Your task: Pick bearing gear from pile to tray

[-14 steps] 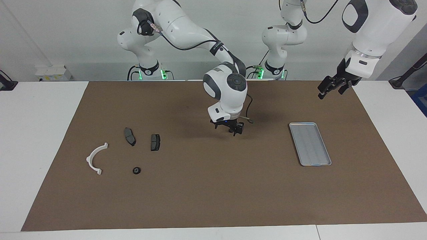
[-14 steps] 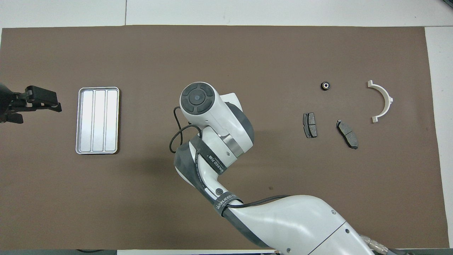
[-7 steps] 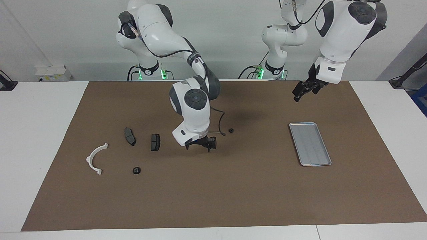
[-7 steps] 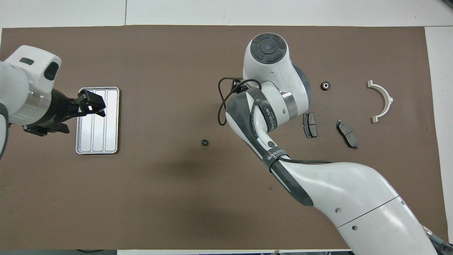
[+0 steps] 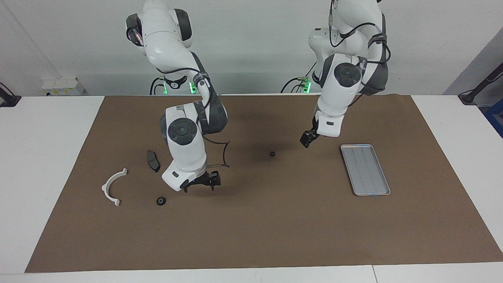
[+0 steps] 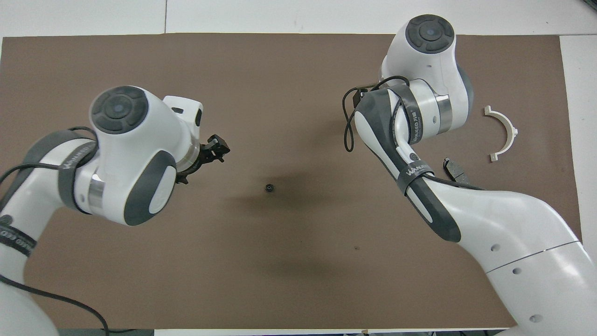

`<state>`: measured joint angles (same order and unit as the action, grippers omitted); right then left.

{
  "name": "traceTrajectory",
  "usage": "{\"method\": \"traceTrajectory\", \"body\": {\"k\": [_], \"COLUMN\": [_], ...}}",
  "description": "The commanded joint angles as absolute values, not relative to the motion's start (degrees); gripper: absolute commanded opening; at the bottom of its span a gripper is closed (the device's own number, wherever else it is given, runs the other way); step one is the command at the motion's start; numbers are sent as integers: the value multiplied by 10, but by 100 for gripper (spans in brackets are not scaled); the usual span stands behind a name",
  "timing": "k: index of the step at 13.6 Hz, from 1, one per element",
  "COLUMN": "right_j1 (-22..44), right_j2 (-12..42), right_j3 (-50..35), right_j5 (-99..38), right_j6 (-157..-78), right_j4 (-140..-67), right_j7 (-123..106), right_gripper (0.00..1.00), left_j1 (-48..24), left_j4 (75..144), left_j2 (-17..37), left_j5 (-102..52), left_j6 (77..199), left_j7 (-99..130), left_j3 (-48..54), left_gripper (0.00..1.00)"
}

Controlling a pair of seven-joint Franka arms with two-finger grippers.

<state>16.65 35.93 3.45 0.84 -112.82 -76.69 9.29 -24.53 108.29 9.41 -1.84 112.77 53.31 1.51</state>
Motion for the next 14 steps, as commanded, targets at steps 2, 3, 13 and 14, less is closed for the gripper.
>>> {"method": "traceTrajectory", "body": {"k": [2, 3, 13, 14], "right_j1": [120, 111, 71, 70], "right_j2": [344, 344, 323, 323], "right_j3": [25, 25, 24, 24], "right_j5": [18, 18, 17, 16], "right_j6": [-1166, -1180, -1295, -1298], "right_j4": [-813, -819, -917, -918], "right_j7": [13, -10, -68, -71], "right_gripper": [100, 100, 100, 100], "left_j1": [-328, -336, -356, -358], "left_j4": [1033, 1041, 1108, 1118], "left_j2": [209, 214, 194, 192], "left_j5": [-16, -16, -15, -15], "left_j6": [1235, 1255, 1279, 1295], "left_j7": [657, 663, 651, 654], "left_j3": [5, 6, 6, 6], "left_gripper": [100, 100, 93, 88]}}
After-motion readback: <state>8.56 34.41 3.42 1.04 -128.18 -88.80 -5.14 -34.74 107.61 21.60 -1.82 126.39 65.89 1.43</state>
